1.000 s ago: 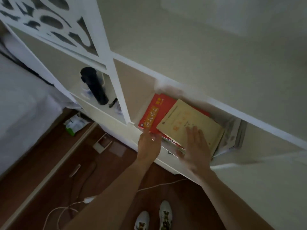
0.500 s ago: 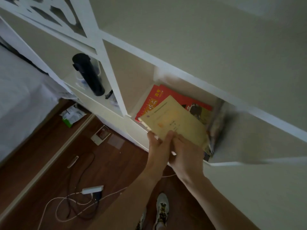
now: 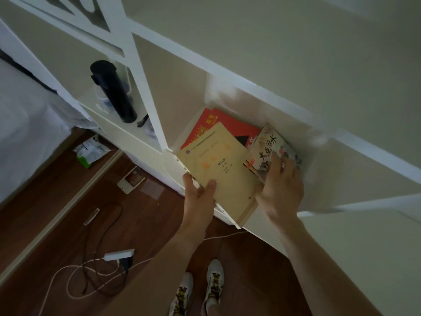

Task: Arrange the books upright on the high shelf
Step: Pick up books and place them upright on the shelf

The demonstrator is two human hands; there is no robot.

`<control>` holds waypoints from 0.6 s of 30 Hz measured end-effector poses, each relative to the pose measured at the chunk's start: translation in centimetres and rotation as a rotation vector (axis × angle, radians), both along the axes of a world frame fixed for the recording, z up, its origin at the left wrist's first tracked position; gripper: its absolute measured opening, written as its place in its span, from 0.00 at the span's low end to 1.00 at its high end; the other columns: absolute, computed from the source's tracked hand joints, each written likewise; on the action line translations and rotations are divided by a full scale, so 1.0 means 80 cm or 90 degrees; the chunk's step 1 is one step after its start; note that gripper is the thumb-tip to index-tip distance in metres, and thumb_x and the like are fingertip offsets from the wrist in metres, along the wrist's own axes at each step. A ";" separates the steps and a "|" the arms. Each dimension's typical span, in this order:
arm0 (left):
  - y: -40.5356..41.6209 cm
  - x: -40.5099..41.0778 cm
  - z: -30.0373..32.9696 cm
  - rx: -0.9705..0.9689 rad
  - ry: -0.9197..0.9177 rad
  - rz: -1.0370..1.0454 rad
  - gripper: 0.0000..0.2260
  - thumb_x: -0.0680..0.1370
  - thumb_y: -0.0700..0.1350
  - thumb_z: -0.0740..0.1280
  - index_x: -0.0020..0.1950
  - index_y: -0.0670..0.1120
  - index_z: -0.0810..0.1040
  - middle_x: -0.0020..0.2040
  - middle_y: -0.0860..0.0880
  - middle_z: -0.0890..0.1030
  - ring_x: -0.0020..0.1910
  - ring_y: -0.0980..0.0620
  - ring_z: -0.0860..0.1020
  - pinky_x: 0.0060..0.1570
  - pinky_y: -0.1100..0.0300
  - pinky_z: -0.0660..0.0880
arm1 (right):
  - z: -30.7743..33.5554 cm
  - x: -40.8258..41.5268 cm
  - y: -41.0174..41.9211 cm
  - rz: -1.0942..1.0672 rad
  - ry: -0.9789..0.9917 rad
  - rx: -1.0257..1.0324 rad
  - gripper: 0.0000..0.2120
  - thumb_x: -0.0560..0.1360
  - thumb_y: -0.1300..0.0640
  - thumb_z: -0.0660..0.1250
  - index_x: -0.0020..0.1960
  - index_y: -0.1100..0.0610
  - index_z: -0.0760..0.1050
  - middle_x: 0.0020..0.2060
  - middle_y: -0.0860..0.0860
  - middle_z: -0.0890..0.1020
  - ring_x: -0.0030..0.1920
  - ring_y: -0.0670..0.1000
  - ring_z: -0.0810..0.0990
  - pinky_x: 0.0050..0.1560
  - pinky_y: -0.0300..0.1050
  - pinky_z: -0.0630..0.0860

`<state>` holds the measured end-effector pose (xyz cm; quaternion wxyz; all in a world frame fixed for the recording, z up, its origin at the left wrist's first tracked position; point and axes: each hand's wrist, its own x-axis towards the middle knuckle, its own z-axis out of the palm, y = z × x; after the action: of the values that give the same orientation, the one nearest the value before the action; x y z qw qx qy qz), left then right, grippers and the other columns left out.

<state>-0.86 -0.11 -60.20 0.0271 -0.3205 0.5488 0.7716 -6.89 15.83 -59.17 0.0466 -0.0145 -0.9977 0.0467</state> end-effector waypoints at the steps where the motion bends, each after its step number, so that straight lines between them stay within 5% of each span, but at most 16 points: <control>1: 0.000 0.000 0.000 0.006 0.003 0.000 0.15 0.84 0.41 0.64 0.66 0.55 0.66 0.61 0.51 0.82 0.59 0.50 0.82 0.56 0.48 0.82 | 0.002 -0.007 0.001 0.001 -0.029 0.019 0.34 0.67 0.58 0.78 0.70 0.60 0.70 0.65 0.63 0.76 0.61 0.64 0.77 0.54 0.58 0.78; 5: -0.003 -0.001 0.002 0.018 0.016 -0.005 0.16 0.84 0.41 0.64 0.68 0.55 0.67 0.58 0.53 0.83 0.57 0.52 0.83 0.54 0.51 0.82 | 0.012 -0.016 0.007 -0.017 -0.039 0.034 0.23 0.75 0.58 0.71 0.69 0.59 0.71 0.62 0.60 0.78 0.57 0.62 0.80 0.48 0.56 0.79; 9: -0.007 -0.021 0.003 -0.033 0.011 -0.034 0.13 0.83 0.45 0.67 0.66 0.54 0.73 0.55 0.52 0.85 0.55 0.48 0.84 0.53 0.50 0.82 | 0.024 0.003 -0.015 0.063 0.102 0.000 0.20 0.75 0.57 0.66 0.66 0.60 0.77 0.57 0.61 0.82 0.50 0.63 0.82 0.41 0.54 0.81; 15: 0.002 -0.046 0.021 -0.413 -0.046 -0.012 0.18 0.82 0.54 0.64 0.71 0.52 0.72 0.61 0.51 0.67 0.58 0.51 0.72 0.60 0.54 0.72 | 0.011 0.027 -0.062 0.131 0.046 -0.091 0.19 0.74 0.49 0.72 0.60 0.58 0.80 0.57 0.60 0.82 0.52 0.62 0.82 0.47 0.53 0.82; 18: 0.018 -0.029 0.024 -0.366 -0.001 -0.055 0.17 0.85 0.56 0.56 0.54 0.49 0.81 0.54 0.52 0.79 0.54 0.51 0.79 0.52 0.55 0.77 | 0.004 0.025 -0.056 0.116 0.035 -0.148 0.21 0.76 0.40 0.66 0.55 0.56 0.81 0.54 0.58 0.84 0.51 0.59 0.84 0.48 0.51 0.82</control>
<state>-3.15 1.36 -58.32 -0.0313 -0.2921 0.7583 0.5820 -4.92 11.37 -58.88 0.0676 0.0719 -0.9811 0.1666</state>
